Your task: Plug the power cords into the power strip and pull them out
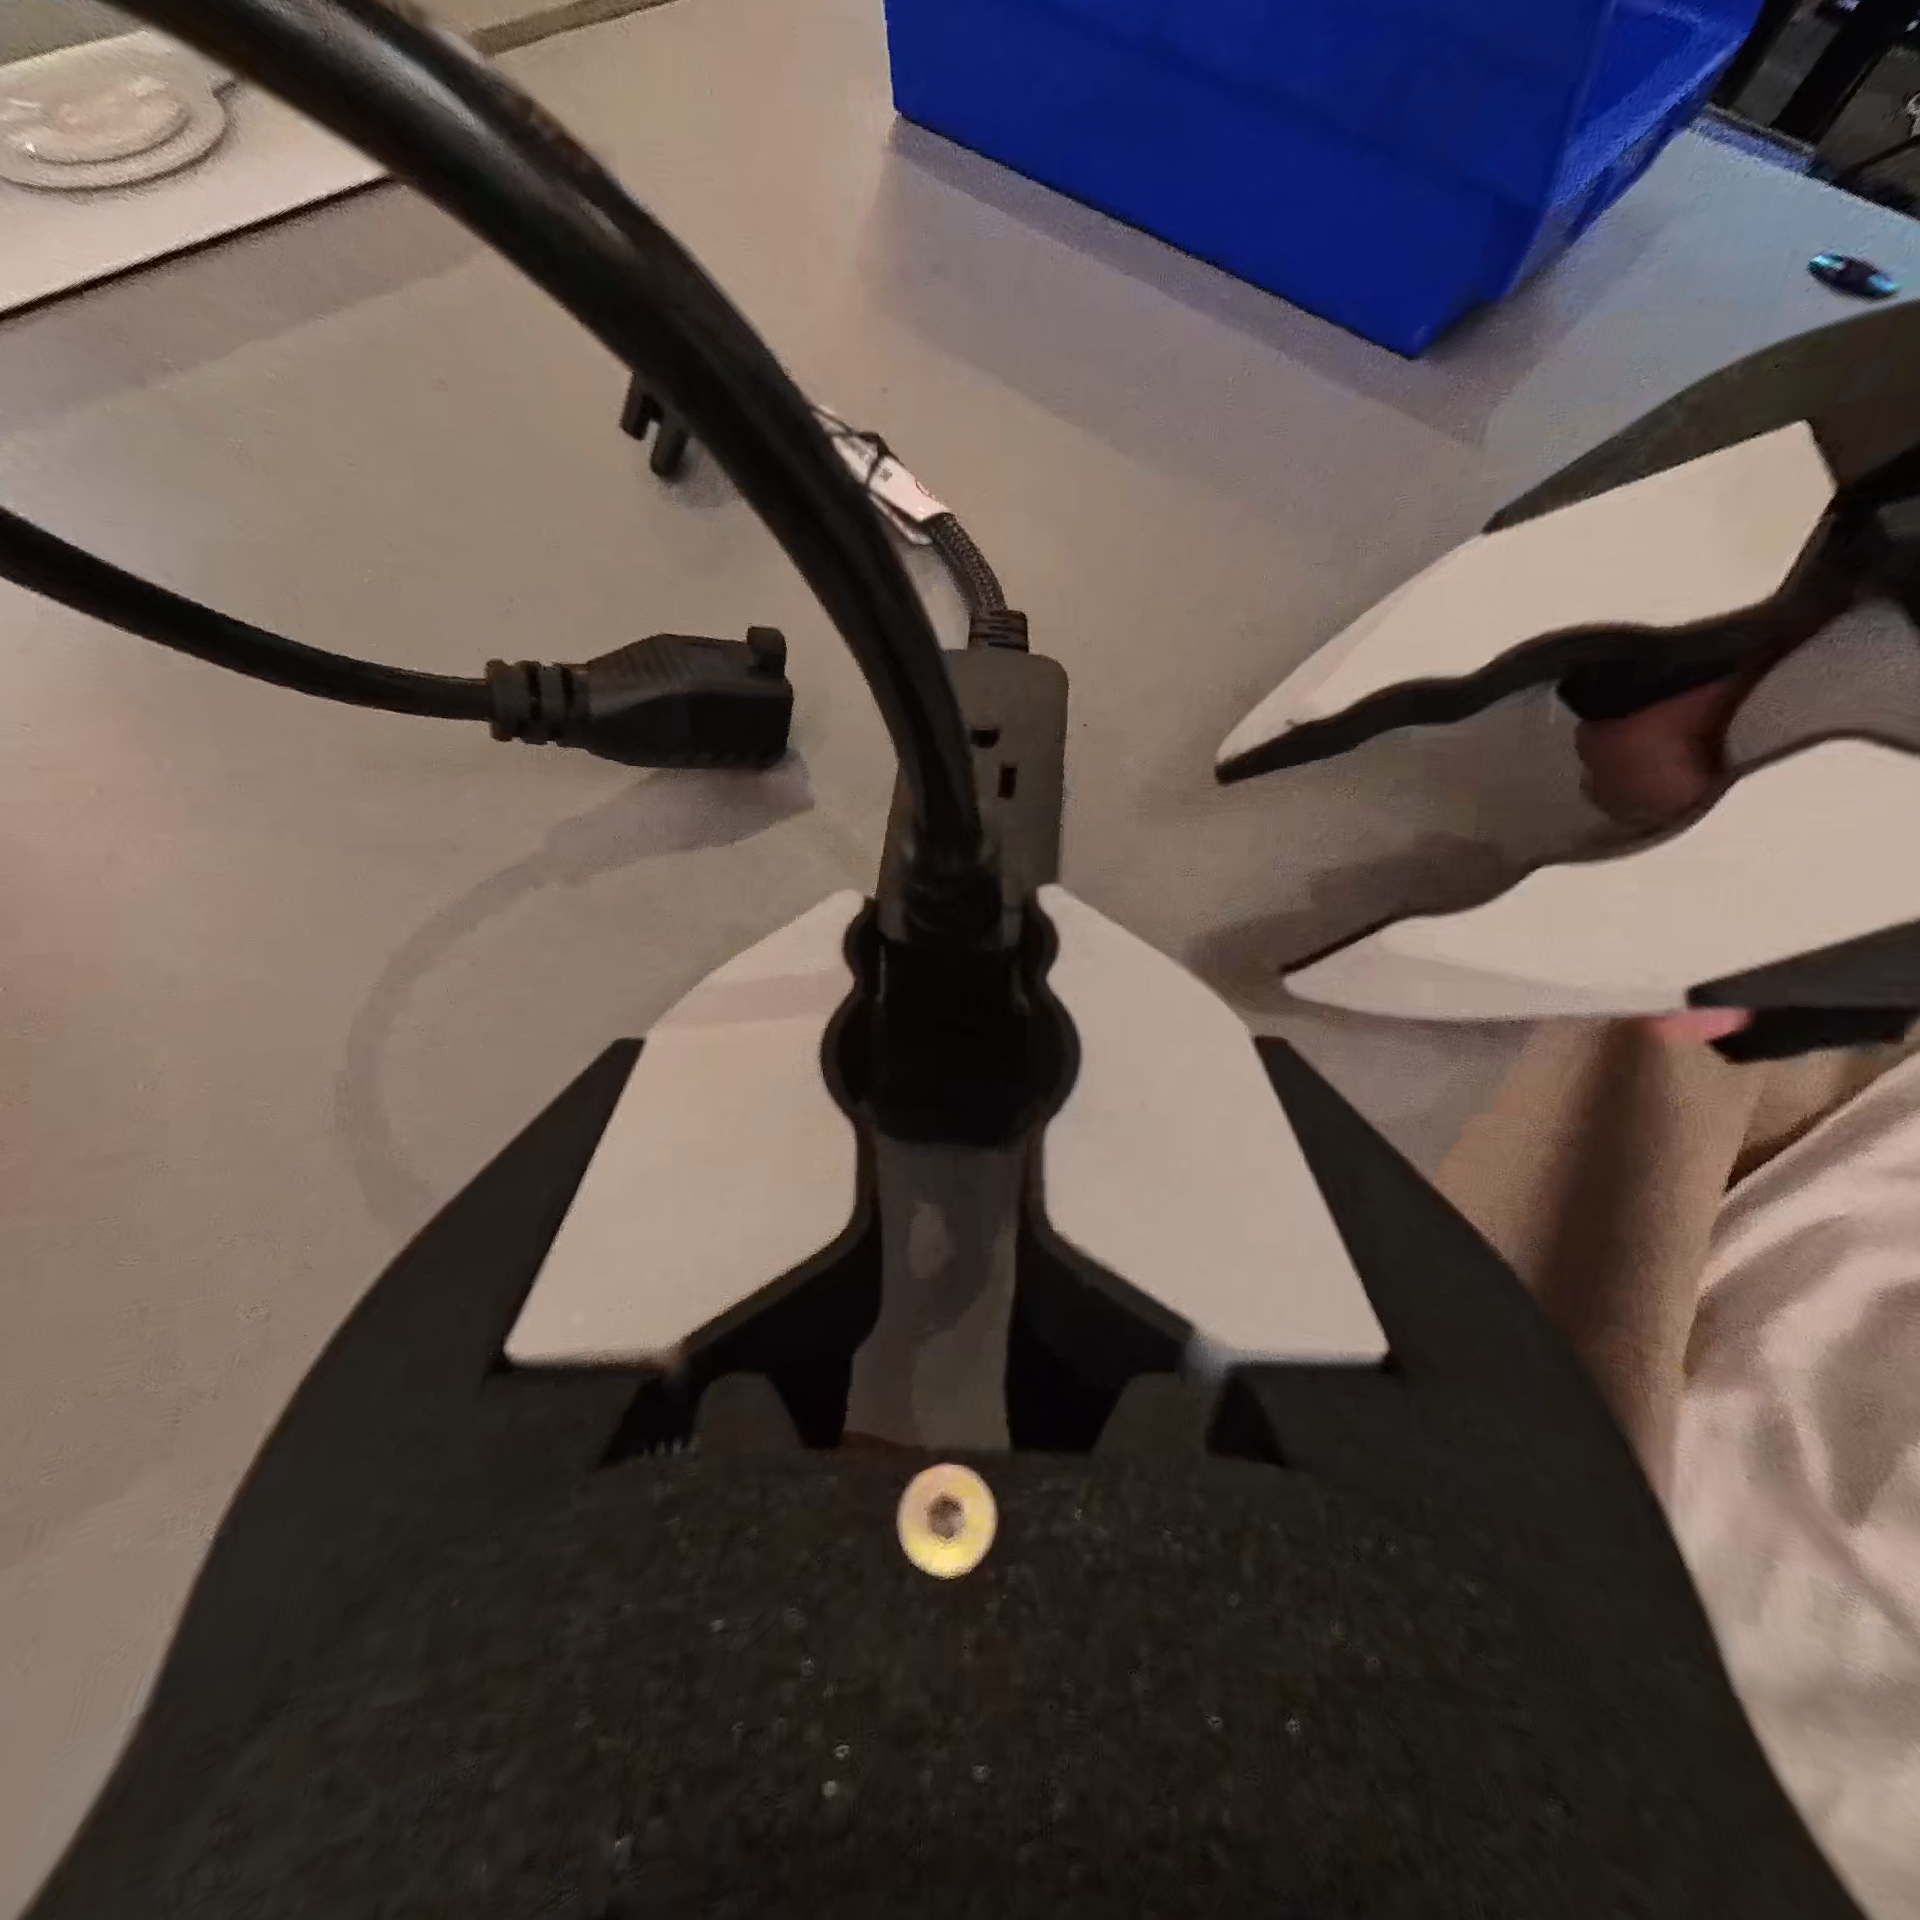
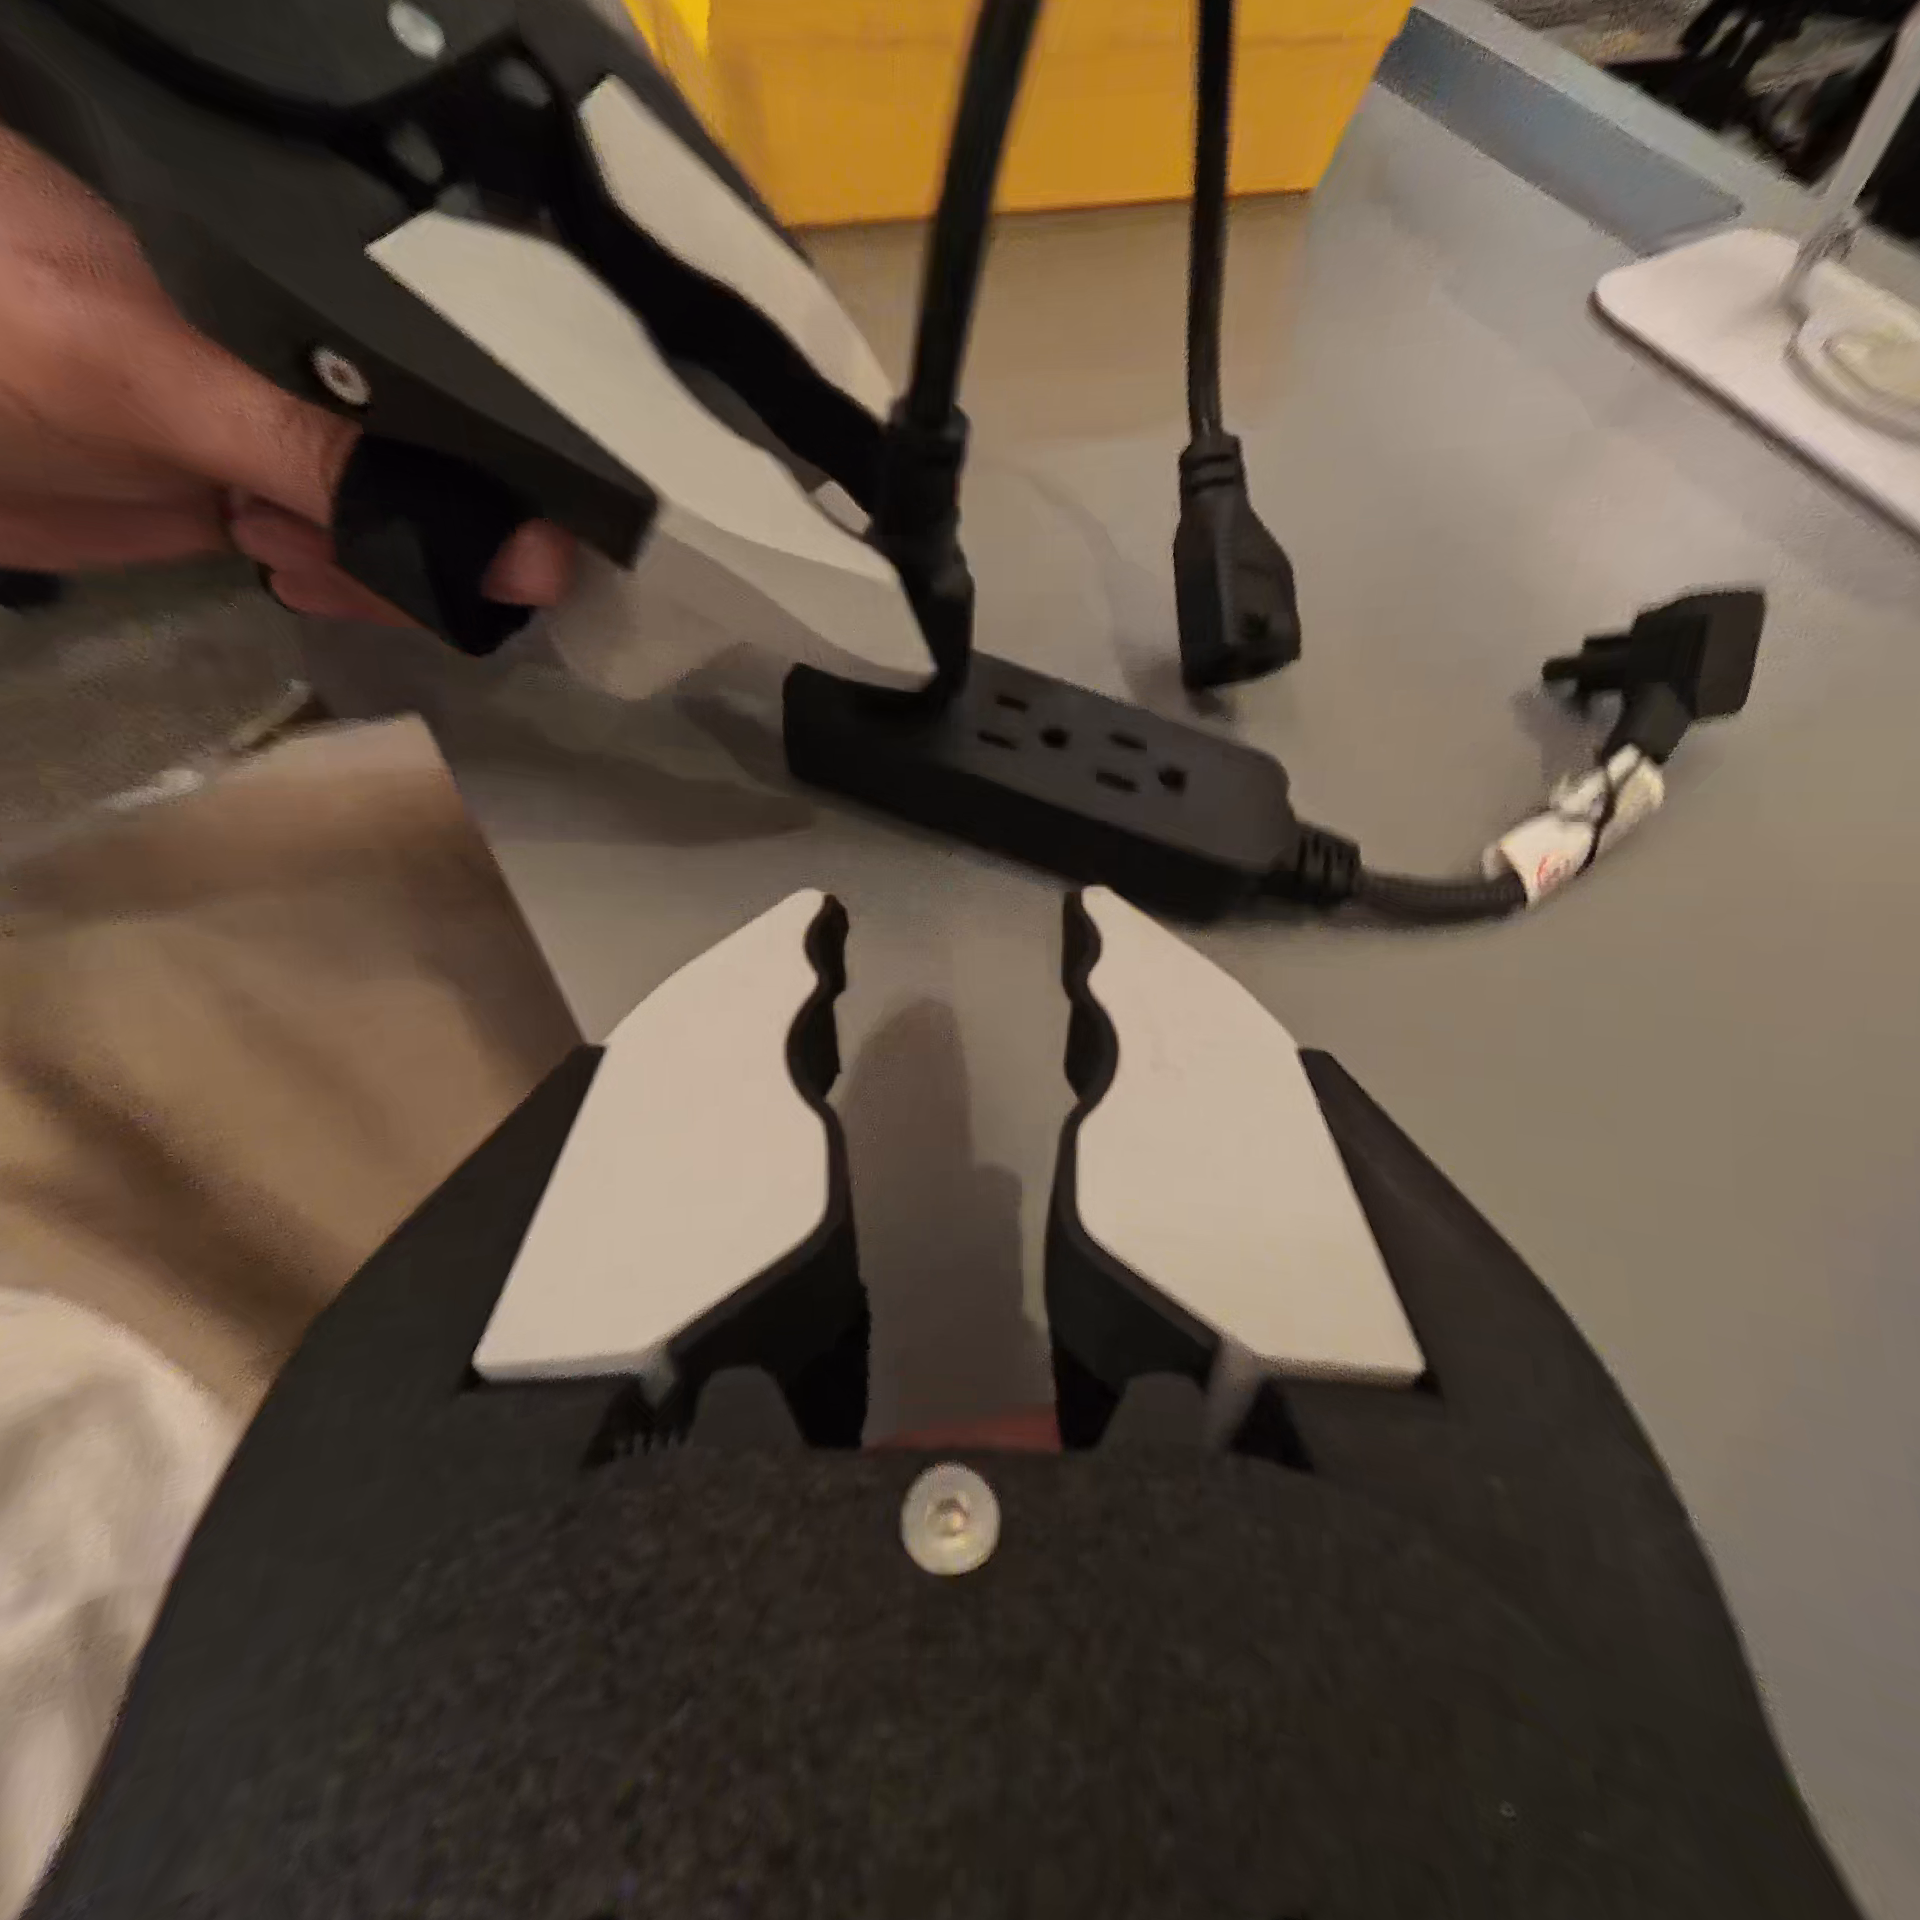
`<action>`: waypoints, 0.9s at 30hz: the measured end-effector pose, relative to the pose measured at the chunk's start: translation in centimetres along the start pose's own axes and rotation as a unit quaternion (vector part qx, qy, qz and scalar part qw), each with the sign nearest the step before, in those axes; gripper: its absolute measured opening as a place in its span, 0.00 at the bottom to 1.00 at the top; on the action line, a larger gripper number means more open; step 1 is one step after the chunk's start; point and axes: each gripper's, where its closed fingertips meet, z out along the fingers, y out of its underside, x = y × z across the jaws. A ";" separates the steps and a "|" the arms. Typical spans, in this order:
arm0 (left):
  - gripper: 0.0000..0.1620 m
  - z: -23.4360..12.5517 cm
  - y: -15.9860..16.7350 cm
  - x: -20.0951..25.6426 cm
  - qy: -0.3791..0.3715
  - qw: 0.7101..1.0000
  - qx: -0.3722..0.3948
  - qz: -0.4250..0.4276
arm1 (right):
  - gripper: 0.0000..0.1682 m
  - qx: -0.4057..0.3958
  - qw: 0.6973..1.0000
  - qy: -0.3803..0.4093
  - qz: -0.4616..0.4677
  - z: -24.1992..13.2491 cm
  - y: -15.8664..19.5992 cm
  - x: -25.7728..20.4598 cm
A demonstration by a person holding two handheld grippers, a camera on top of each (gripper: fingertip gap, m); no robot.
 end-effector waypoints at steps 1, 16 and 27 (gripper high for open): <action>0.15 0.2 -0.1 -0.1 0.000 1.000 0.000 0.008 | 0.23 -0.011 0.999 0.017 -0.026 0.8 -0.4 -0.2; 0.14 -0.1 -0.2 -1.6 0.044 0.998 0.001 -0.047 | 0.18 -0.031 0.998 -0.048 0.007 7.7 -3.0 -1.1; 0.15 -0.3 -0.1 -1.5 0.048 0.999 0.002 -0.013 | 0.17 -0.018 0.997 -0.067 0.046 7.7 -3.1 -1.4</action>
